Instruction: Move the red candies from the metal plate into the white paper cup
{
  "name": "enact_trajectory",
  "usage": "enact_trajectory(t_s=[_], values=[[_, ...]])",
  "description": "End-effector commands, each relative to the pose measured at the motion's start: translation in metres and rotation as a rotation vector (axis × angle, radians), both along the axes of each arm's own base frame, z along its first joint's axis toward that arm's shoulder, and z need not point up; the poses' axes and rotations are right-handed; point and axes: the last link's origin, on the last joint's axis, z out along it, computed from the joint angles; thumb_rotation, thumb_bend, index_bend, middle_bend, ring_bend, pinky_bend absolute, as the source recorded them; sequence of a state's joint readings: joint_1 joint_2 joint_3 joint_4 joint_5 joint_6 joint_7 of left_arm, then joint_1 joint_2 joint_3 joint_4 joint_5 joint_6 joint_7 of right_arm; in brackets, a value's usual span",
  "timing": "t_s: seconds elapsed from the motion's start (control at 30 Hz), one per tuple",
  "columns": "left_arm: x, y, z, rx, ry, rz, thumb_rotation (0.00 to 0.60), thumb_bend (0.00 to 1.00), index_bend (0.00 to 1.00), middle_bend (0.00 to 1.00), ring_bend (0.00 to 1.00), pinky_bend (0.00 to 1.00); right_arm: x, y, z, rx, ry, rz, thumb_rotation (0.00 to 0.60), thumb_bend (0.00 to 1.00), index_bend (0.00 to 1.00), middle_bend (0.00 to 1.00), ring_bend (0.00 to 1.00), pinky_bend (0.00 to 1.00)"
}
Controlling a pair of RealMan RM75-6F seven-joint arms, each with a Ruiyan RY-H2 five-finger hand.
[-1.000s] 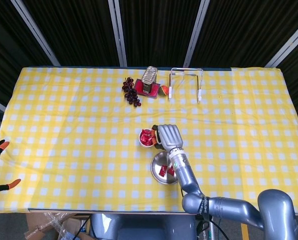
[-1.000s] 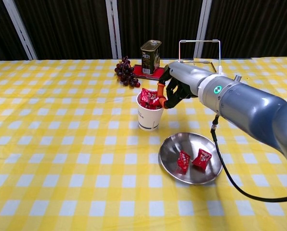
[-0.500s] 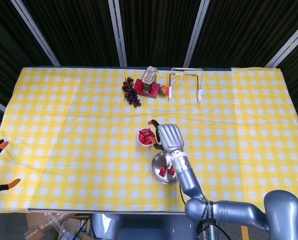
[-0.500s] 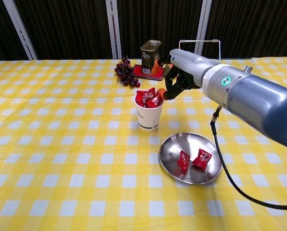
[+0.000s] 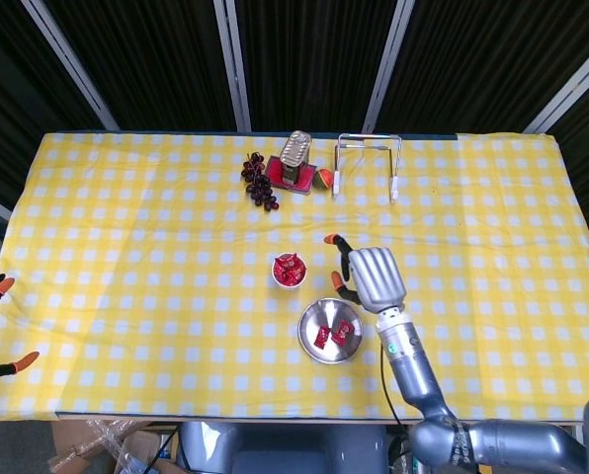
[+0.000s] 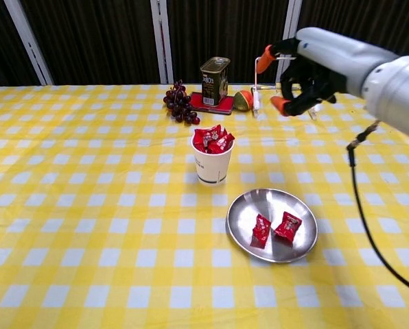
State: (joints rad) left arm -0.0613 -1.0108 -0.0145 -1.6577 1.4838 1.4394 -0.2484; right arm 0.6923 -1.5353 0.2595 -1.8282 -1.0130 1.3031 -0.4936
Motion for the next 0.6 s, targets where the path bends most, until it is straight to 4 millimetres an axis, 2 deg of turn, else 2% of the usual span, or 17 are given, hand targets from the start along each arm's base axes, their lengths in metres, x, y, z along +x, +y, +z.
enact_trajectory(t_s=[0.03,0.13,0.17,0.2,0.27,0.33,0.37,0.6], values=[[0.0,-0.001,0.0,0.005,0.01,-0.008,0.6,0.06,0.0,0.0,0.0,0.0,-0.044,0.029,0.039,-0.075,0.06,0.0,0.6,0.5,0.26,0.57,0.65,0.68],[0.001,-0.002,0.0,0.012,0.033,-0.02,0.6,0.06,0.0,0.0,0.0,0.0,-0.081,0.053,0.061,-0.086,0.119,-0.027,0.6,0.49,0.18,0.45,0.44,0.52],[0.001,-0.002,0.0,0.014,0.036,-0.021,0.6,0.06,0.0,0.0,0.0,0.0,-0.087,0.057,0.063,-0.086,0.129,-0.036,0.6,0.48,0.13,0.38,0.33,0.44],[0.001,-0.002,0.0,0.017,0.044,-0.026,0.6,0.05,0.0,0.0,0.0,0.0,-0.096,0.064,0.069,-0.085,0.146,-0.049,0.6,0.48,0.1,0.33,0.27,0.39],[0.001,-0.003,0.0,0.027,0.072,-0.038,0.6,0.05,0.0,0.0,0.0,0.0,-0.123,0.084,0.082,-0.079,0.195,-0.1,0.6,0.43,0.01,0.12,0.06,0.19],[0.001,-0.004,-0.001,0.031,0.101,-0.048,0.6,0.04,0.0,0.0,0.0,0.0,-0.139,0.097,0.091,-0.072,0.226,-0.131,0.6,0.41,0.0,0.02,0.0,0.06],[0.001,-0.004,-0.001,0.033,0.123,-0.054,0.6,0.04,0.0,0.0,0.0,0.0,-0.149,0.105,0.096,-0.07,0.247,-0.154,0.6,0.4,0.0,0.0,0.0,0.01],[0.001,-0.007,-0.003,0.065,0.202,-0.072,0.6,0.03,0.0,0.0,0.0,0.0,-0.193,0.142,0.123,-0.137,0.283,-0.213,0.6,0.39,0.0,0.0,0.0,0.0]])
